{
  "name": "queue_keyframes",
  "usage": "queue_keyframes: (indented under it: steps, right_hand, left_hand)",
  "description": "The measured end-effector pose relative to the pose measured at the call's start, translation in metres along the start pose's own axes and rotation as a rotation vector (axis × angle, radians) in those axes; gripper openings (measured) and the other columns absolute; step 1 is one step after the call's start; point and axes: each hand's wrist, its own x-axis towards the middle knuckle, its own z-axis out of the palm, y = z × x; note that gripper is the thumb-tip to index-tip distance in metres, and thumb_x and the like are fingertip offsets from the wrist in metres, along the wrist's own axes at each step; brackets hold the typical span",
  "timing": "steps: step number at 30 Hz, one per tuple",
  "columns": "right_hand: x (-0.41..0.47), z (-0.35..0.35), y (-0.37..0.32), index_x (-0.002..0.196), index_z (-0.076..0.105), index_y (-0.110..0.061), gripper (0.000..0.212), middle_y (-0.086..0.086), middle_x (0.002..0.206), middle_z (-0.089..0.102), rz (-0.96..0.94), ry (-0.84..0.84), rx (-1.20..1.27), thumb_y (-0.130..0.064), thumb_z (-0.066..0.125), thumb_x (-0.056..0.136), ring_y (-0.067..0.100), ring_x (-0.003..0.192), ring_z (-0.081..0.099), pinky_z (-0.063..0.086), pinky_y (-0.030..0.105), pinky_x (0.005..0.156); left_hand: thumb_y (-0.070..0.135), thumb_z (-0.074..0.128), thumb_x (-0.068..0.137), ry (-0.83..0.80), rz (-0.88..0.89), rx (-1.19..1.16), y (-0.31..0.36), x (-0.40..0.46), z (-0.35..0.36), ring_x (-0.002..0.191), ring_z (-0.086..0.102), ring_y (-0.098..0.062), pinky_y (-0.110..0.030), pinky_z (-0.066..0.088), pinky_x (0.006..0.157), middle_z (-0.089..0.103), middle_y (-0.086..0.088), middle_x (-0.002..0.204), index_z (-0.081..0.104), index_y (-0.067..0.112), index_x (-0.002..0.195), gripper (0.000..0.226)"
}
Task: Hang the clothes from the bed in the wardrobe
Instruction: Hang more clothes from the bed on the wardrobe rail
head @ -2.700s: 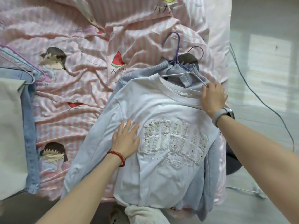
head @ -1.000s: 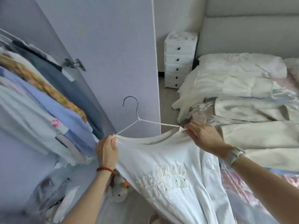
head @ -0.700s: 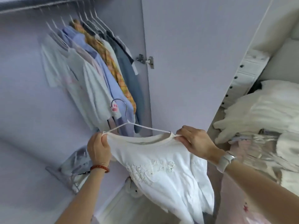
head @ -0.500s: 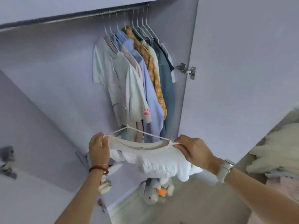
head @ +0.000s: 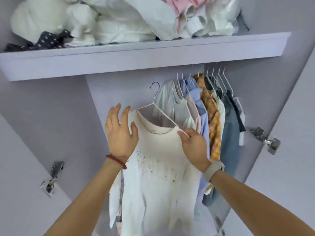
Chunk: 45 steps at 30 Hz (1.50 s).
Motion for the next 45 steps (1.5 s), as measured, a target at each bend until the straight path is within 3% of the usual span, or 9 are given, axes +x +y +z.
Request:
queue_keyframes:
  steps: [5, 9, 14, 22, 28, 31, 36, 40, 45]
  right_hand:
    - [0.063, 0.015, -0.023, 0.072, 0.051, -0.003, 0.031, 0.018, 0.07, 0.057, 0.002, 0.073, 0.152, -0.024, 0.046, 0.094, 0.032, 0.07, 0.052, 0.033, 0.035, 0.06]
    - [0.101, 0.026, -0.032, 0.074, 0.052, -0.005, 0.028, 0.015, 0.07, 0.055, 0.014, 0.157, 0.15, -0.022, 0.044, 0.095, 0.032, 0.072, 0.054, 0.021, 0.029, 0.056]
    - [0.137, 0.041, -0.034, 0.101, 0.053, 0.003, 0.027, 0.024, 0.096, 0.061, 0.087, 0.165, 0.069, -0.021, 0.042, 0.095, 0.041, 0.089, 0.057, 0.032, 0.032, 0.062]
    - [0.117, 0.065, -0.012, 0.105, 0.052, -0.004, 0.024, 0.017, 0.1, 0.059, 0.145, 0.055, 0.054, -0.022, 0.038, 0.096, 0.035, 0.092, 0.056, 0.034, 0.032, 0.065]
    - [0.097, 0.043, -0.007, 0.127, 0.046, -0.003, 0.035, 0.018, 0.132, 0.046, -0.02, -0.067, 0.093, -0.01, 0.038, 0.095, 0.03, 0.122, 0.042, 0.038, 0.039, 0.097]
    - [0.067, 0.023, 0.0, 0.131, 0.044, -0.002, 0.039, 0.018, 0.13, 0.047, -0.123, -0.044, 0.02, -0.007, 0.044, 0.093, 0.031, 0.124, 0.04, 0.032, 0.037, 0.104]
    - [-0.016, -0.006, 0.041, 0.116, 0.06, -0.002, 0.036, 0.016, 0.112, 0.063, -0.287, 0.0, -0.33, -0.012, 0.044, 0.085, 0.035, 0.106, 0.058, 0.046, 0.049, 0.091]
    - [-0.097, -0.027, 0.079, 0.114, 0.063, -0.004, 0.037, 0.015, 0.114, 0.063, -0.031, -0.033, -0.472, -0.016, 0.045, 0.084, 0.036, 0.108, 0.058, 0.043, 0.056, 0.09]
    - [-0.23, -0.059, 0.121, 0.137, 0.04, -0.015, 0.043, 0.004, 0.143, 0.039, 0.473, -0.103, -0.559, -0.021, 0.042, 0.094, 0.021, 0.135, 0.028, 0.016, 0.04, 0.112]
  left_hand:
    - [0.007, 0.056, 0.072, 0.165, 0.215, 0.284, 0.03, 0.059, 0.005, 0.132, 0.03, -0.043, -0.057, 0.026, 0.105, 0.036, -0.023, 0.142, 0.046, 0.013, 0.133, 0.062]
    - [0.014, 0.054, 0.077, 0.098, 0.107, 0.379, 0.031, 0.083, 0.014, 0.14, 0.01, -0.041, -0.058, 0.01, 0.11, 0.016, -0.018, 0.152, 0.022, 0.02, 0.145, 0.076]
    - [0.018, 0.059, 0.077, 0.092, 0.092, 0.472, 0.019, 0.087, 0.021, 0.139, 0.012, -0.04, -0.06, 0.015, 0.108, 0.016, -0.017, 0.152, 0.019, 0.019, 0.146, 0.079]
    - [0.021, 0.062, 0.075, 0.103, 0.082, 0.509, 0.016, 0.089, 0.026, 0.139, 0.015, -0.041, -0.064, 0.02, 0.104, 0.019, -0.017, 0.152, 0.018, 0.02, 0.146, 0.083]
    - [0.018, 0.058, 0.076, 0.093, 0.04, 0.359, 0.021, 0.073, 0.034, 0.139, 0.014, -0.04, -0.063, 0.016, 0.106, 0.019, -0.019, 0.151, 0.025, 0.017, 0.145, 0.076]
    - [0.021, 0.051, 0.078, -0.009, 0.018, 0.246, 0.019, 0.037, 0.046, 0.139, 0.016, -0.041, -0.063, 0.014, 0.106, 0.021, -0.02, 0.15, 0.028, 0.018, 0.143, 0.069]
    - [0.018, 0.056, 0.079, -0.302, 0.022, 0.118, 0.02, -0.049, 0.073, 0.135, 0.026, -0.041, -0.063, 0.02, 0.104, 0.028, -0.023, 0.147, 0.037, 0.016, 0.14, 0.063]
    - [0.024, 0.053, 0.087, -0.701, 0.072, 0.085, 0.027, -0.117, 0.087, 0.14, 0.015, -0.033, -0.055, 0.012, 0.111, 0.021, -0.013, 0.152, 0.03, 0.021, 0.143, 0.06]
    - [0.029, 0.04, 0.093, -1.003, 0.282, 0.017, 0.045, -0.201, 0.093, 0.141, 0.014, -0.018, -0.042, 0.009, 0.112, 0.023, -0.003, 0.152, 0.028, 0.021, 0.143, 0.052]
